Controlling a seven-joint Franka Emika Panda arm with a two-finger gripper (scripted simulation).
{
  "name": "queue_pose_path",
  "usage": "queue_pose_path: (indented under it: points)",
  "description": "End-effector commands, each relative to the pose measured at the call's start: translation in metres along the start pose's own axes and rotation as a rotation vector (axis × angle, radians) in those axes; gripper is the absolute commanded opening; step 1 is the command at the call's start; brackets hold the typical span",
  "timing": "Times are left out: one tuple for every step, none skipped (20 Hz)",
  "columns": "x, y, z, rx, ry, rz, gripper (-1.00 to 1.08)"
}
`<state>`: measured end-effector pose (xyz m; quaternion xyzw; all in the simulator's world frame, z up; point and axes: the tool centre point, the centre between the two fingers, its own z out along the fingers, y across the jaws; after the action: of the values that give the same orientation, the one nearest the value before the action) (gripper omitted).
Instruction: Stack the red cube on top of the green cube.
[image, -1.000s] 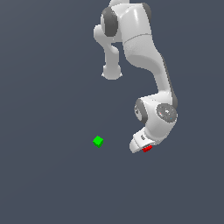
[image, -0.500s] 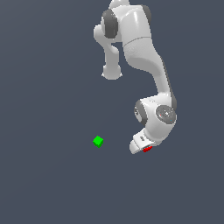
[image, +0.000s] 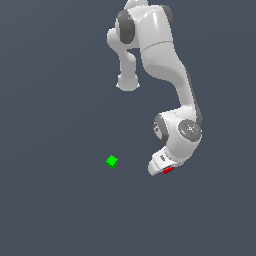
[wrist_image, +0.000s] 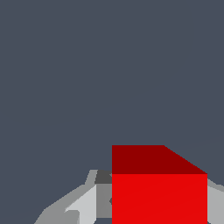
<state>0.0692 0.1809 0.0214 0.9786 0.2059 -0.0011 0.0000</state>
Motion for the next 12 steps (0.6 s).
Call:
queue_pose_path:
  points:
    - [0.000,0.000,-0.006,0.000,0.002,0.000,-1.00]
    - [0.000,0.000,-0.010,0.000,0.002,0.000,-1.00]
    - [0.000,0.000,-0.014,0.000,0.002,0.000,-1.00]
    - [0.000,0.000,-0.019,0.000,0.002,0.000,-1.00]
    - [0.000,0.000,-0.025,0.000,0.002,0.000,-1.00]
    - [0.000,0.000,-0.032,0.000,0.002,0.000,-1.00]
    - [-0.001,0.000,-0.039,0.000,0.002,0.000,-1.00]
    - [-0.001,0.000,-0.047,0.000,0.002,0.000,-1.00]
    - [-0.001,0.000,-0.055,0.000,0.002,0.000,-1.00]
    - [-0.001,0.000,-0.063,-0.001,0.002,0.000,-1.00]
    - [-0.001,0.000,-0.069,-0.001,0.002,0.000,-1.00]
    - [-0.001,0.000,-0.075,-0.001,0.002,0.000,-1.00]
